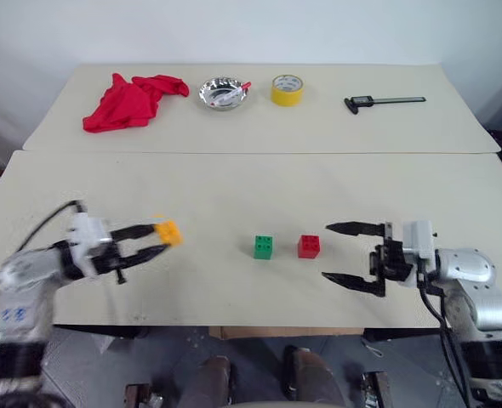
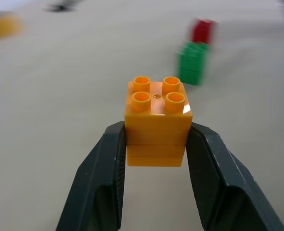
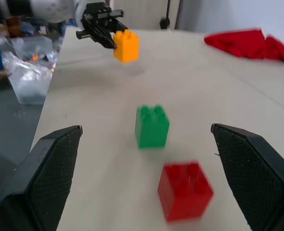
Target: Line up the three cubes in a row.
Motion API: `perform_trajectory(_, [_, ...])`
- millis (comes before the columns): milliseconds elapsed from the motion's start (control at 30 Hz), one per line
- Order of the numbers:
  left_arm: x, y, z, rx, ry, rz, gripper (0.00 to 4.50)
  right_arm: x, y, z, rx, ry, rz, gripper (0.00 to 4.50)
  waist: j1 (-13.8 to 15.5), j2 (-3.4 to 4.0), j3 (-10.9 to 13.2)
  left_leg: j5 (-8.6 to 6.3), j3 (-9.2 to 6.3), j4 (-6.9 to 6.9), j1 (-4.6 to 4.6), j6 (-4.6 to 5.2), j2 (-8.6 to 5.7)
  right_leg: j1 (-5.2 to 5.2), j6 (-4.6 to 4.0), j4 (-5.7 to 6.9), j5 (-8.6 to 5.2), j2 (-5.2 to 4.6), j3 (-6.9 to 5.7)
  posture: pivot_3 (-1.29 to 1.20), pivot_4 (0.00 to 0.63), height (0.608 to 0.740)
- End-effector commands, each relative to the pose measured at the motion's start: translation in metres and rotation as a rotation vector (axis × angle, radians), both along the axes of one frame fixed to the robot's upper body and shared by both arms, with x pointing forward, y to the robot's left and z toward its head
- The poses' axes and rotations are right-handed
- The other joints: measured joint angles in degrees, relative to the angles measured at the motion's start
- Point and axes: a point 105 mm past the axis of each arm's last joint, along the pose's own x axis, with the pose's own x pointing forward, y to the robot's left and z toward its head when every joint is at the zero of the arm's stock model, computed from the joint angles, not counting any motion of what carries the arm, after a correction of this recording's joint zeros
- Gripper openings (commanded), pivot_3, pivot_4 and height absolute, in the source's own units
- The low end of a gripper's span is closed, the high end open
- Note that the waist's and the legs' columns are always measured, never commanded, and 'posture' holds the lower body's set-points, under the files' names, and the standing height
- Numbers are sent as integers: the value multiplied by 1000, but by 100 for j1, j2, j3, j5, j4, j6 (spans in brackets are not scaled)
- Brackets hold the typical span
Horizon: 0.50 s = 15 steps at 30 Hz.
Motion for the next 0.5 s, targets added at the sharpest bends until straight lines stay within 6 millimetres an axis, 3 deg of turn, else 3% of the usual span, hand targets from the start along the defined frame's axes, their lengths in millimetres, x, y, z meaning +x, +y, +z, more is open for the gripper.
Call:
perform_trajectory(33, [1, -12, -12, 55, 40, -159, 1444, -10, -12, 14, -14, -44, -45, 4500, -51, -11, 3, -2, 12, 0, 0, 3, 3, -5, 0, -1, 0, 4, 0, 0, 150, 740])
perform_trajectory(267, [16, -29, -21, 71, 38, -194, 1444, -22, -14, 7, -10, -14, -86, 4500, -136, -25, 10, -13, 56, 2, 10, 14, 26, -14, 6, 3, 3, 16, 14, 0, 150, 740])
perform_trajectory(500, [21, -27, -24, 75, 61, -182, 1444, -21, -11, 4, 0, -9, -84, 4500, -86, -26, 10, -17, 54, 36, 7, 21, 22, -7, 19, 11, 10, 11, 24, 0, 150, 740])
